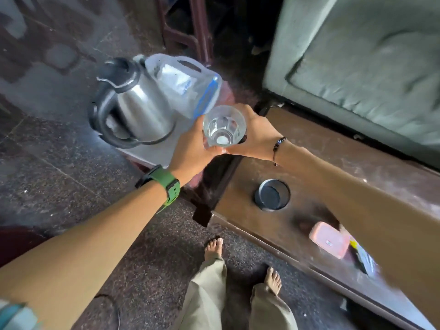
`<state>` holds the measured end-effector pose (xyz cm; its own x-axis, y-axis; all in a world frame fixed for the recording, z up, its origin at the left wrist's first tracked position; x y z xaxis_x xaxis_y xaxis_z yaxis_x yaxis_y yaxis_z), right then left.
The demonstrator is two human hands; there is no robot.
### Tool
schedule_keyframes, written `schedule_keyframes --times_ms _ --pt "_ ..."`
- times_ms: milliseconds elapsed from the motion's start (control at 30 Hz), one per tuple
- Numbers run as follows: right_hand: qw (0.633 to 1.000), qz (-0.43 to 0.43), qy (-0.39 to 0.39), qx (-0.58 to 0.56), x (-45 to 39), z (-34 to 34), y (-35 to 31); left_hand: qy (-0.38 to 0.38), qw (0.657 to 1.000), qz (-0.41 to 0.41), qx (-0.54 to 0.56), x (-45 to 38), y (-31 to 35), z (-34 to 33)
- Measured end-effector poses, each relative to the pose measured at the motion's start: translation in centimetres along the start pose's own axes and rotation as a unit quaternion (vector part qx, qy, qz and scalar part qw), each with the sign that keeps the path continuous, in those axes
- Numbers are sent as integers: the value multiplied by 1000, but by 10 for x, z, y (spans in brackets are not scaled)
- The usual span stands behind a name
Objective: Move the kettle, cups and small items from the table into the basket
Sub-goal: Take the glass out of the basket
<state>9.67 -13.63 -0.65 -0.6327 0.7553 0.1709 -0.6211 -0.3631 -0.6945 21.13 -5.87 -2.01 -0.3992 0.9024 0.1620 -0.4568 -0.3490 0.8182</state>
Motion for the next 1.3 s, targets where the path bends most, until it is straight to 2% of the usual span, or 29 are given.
schedule_keyframes --times_ms 100,333,567,833,1133,1300 --pt "998 -55 31 8 41 35 47 -71 997 -21 13 7 27 -61" --pt "985 -146 66 64 120 86 162 -161 981 -89 -56 28 78 -194" --pt "979 -191 56 40 153 63 249 -239 957 -85 -141 37 61 -282" --pt "979 -200 27 -3 150 2 296 -307 913 -71 -261 28 16 -321" --pt "979 -199 44 -24 145 -9 302 -283 915 -71 -279 29 13 -328" --pt "979 -201 -12 -12 143 3 281 -322 908 3 -269 24 28 -308"
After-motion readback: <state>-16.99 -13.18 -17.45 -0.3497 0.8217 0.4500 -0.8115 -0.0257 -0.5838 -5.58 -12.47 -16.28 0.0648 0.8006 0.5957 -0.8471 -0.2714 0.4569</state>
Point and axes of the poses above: each hand's wrist, its own x-axis away from the middle knuckle, its own z-axis out of the back of the hand, y = z × x, the point moved 5 cm from there along -x, towards the middle knuckle, and after that the axes turned 4 degrees about y, right-handed, at the moved point
